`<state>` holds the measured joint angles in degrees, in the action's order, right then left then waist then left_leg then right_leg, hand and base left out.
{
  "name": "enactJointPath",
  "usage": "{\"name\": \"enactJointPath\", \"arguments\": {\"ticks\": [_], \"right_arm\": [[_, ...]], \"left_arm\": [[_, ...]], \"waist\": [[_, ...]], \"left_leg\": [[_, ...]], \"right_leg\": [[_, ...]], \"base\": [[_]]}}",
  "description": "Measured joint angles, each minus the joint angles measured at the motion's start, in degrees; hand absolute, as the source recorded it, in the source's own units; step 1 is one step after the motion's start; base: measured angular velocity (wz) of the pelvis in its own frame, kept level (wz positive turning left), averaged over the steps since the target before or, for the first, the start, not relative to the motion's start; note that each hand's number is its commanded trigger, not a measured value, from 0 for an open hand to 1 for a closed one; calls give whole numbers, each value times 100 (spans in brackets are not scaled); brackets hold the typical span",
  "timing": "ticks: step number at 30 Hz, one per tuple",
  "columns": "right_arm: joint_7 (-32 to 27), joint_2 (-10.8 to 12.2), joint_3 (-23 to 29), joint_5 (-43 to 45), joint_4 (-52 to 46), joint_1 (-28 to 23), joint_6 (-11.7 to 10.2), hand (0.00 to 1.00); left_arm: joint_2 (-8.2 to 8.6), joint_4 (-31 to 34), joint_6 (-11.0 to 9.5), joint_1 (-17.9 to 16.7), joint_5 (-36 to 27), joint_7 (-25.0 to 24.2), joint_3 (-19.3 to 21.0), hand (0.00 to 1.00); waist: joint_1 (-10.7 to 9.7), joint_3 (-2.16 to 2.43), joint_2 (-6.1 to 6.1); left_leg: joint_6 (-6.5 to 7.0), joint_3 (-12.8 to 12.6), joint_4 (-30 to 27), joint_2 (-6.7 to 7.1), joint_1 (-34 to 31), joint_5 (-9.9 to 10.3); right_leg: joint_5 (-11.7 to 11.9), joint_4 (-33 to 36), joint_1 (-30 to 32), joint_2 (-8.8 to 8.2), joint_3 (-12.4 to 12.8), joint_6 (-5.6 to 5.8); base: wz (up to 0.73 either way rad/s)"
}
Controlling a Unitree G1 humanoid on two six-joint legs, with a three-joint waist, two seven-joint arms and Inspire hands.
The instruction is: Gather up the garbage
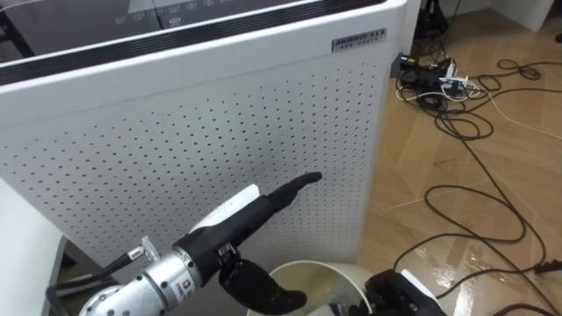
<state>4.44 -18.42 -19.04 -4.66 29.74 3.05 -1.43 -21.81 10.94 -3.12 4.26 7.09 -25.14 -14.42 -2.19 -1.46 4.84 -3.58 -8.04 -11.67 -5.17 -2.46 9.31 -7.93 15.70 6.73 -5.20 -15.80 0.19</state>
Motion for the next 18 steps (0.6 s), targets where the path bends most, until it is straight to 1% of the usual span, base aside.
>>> {"name": "enactJointPath", "arguments": {"ticks": [1,2,3,5,6,10,11,13,15,16,17,18], "right_arm": [[1,6,0,-12,0,0,0,100],[7,19,-2,-14,0,0,0,100],[10,36,-3,-11,0,0,0,100],[8,58,-2,-9,0,1,0,100],[9,66,-2,-10,0,1,0,100],[9,80,-2,-16,1,0,0,100],[6,80,-2,-15,1,-10,0,100],[10,99,5,-4,8,-35,0,100],[2,99,39,-10,164,-113,-48,100],[-2,99,58,-3,201,-149,-48,100],[5,108,120,-4,280,-239,-50,100],[10,142,185,-1,375,-338,-50,100]], "left_arm": [[10,-2,-2,0,-32,3,-2,0],[55,-10,-4,0,-71,48,-7,0],[112,-28,-43,0,-76,137,-13,0],[162,-98,-138,-1,-86,238,-20,0],[195,-135,-147,-1,-88,277,-28,0],[226,-225,-159,-35,-207,484,-126,0],[226,-282,-185,-80,-237,547,-135,0],[224,-348,-206,-262,-250,688,-126,0],[225,-531,-234,-635,-294,818,-118,0],[227,-601,-233,-723,-296,855,-115,0],[239,-820,-251,-870,-295,922,-104,0],[270,-1135,-313,-1027,-290,1024,-74,0]], "waist": [[-6,-1,-1],[-16,1,-4],[-25,2,-5],[-39,2,-8],[-41,5,-13],[-41,9,-39],[-44,16,-53],[-28,34,-81],[-45,67,-133],[-32,73,-145],[-2,78,-185],[15,94,-215]], "left_leg": [[0,0,1,-1,0,0],[0,-1,1,-2,-1,0],[0,-3,1,-2,-2,0],[0,-5,2,-2,-4,0],[0,-5,3,-2,-4,0],[0,-6,2,-4,0,0],[0,-7,1,-4,2,0],[0,-18,1,-7,6,0],[0,-31,2,-9,19,0],[0,-31,3,-9,21,0],[0,-39,8,-8,25,0],[0,-52,23,-9,33,0]], "right_leg": [[0,1,-1,1,1,0],[0,3,-1,1,0,0],[0,0,-1,2,2,1],[-2,1,0,2,1,3],[-3,-1,0,3,1,4],[-3,-11,-15,7,-7,4],[-5,-12,-13,9,-2,3],[-13,-5,-3,11,-10,-2],[-14,-8,-17,11,-19,-3],[-14,-8,-20,11,-17,-3],[-14,-8,-20,10,-18,-3],[-15,-10,-24,11,-20,-2]], "base": [[0],[0],[0],[0],[0],[0],[0],[-3],[0],[0],[0],[0]]}}
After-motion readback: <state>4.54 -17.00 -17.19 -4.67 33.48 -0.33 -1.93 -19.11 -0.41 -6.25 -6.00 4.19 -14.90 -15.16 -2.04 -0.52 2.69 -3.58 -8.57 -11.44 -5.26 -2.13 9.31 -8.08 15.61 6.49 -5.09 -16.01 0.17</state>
